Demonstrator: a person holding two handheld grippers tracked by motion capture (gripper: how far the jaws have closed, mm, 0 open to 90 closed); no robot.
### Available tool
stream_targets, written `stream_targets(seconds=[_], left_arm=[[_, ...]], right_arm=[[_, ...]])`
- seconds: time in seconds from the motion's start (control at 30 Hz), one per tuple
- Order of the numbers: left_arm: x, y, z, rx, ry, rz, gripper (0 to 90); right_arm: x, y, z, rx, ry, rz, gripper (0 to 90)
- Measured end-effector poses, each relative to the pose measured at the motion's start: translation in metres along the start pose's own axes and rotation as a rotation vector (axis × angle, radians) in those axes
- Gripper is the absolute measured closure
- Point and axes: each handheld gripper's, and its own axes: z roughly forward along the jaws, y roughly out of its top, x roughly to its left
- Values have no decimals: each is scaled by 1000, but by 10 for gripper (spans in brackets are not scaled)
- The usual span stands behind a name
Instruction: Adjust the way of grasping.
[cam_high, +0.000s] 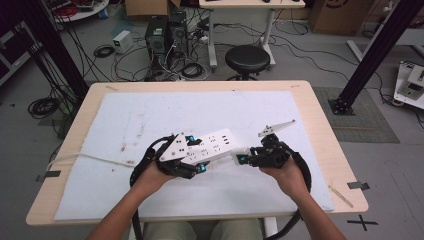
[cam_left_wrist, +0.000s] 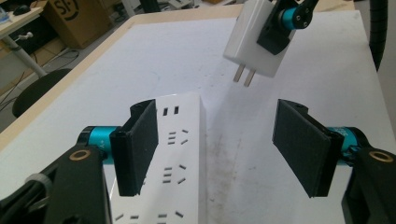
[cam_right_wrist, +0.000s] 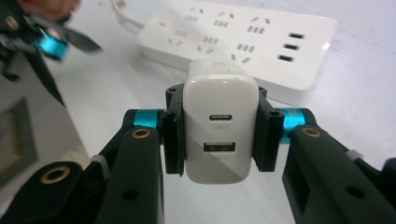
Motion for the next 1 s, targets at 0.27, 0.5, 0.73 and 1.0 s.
stream_targets(seconds=[0.27, 0.5, 0.73, 1.0], left_arm=[[13, -12, -15, -44, 41, -124, 307], [26, -25, -28, -77, 67, -226, 243], [31, -36, -44, -68, 127, -245, 242], [37, -45, -58, -95, 171, -246, 237]], right_arm=[[-5, 4, -17, 65, -77, -80, 638], [-11, 6, -31, 146, -144, -188, 638], [-13, 7, -37, 196, -180, -255, 638], [-19, 3, -42, 202, -190, -260, 637]])
